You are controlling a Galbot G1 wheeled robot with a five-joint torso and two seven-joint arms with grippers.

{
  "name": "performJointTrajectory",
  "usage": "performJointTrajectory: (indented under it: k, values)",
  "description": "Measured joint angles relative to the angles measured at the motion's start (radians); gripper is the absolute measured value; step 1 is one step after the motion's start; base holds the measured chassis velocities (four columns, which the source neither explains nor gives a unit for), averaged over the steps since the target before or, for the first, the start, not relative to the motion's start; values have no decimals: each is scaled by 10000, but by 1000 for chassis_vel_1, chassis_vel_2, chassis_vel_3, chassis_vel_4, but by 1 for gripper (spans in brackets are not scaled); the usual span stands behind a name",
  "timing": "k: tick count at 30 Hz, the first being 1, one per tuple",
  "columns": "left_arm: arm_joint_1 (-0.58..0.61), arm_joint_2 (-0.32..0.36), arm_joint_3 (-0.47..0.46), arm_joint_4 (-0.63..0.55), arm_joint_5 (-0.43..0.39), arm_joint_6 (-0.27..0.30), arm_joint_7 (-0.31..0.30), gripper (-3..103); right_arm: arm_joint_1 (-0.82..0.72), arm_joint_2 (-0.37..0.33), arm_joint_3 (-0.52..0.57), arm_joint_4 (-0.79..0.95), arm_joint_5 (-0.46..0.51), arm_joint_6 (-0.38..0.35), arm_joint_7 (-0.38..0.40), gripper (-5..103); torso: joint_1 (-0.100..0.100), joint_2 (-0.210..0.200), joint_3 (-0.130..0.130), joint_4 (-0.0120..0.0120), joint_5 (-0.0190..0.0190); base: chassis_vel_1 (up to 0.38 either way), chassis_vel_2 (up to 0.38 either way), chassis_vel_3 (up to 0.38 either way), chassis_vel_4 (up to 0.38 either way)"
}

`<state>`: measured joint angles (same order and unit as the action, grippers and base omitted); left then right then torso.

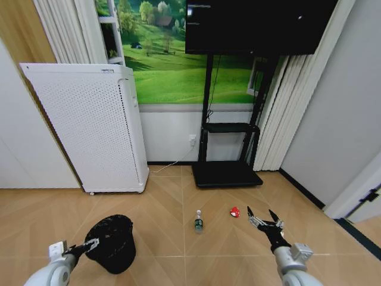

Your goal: Pick up the trash bin and place the garbage on the floor into it.

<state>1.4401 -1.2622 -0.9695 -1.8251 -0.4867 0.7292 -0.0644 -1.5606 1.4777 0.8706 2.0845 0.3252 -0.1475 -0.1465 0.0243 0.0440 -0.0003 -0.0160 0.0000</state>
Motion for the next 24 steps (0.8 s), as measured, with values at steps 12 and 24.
performJointTrajectory:
  k: [12,24]
  values:
    - [16,-89,50,295,-31,49,-15,100,-36,35,15,-17,-4,-15,-10,100,0,2,0,0,0,0,0,0,0]
    - [36,-175,18,438,-279,61,-367,61,-30,65,-43,50,-22,-84,-7,100,0,4,1,0,0,0,0,0,0]
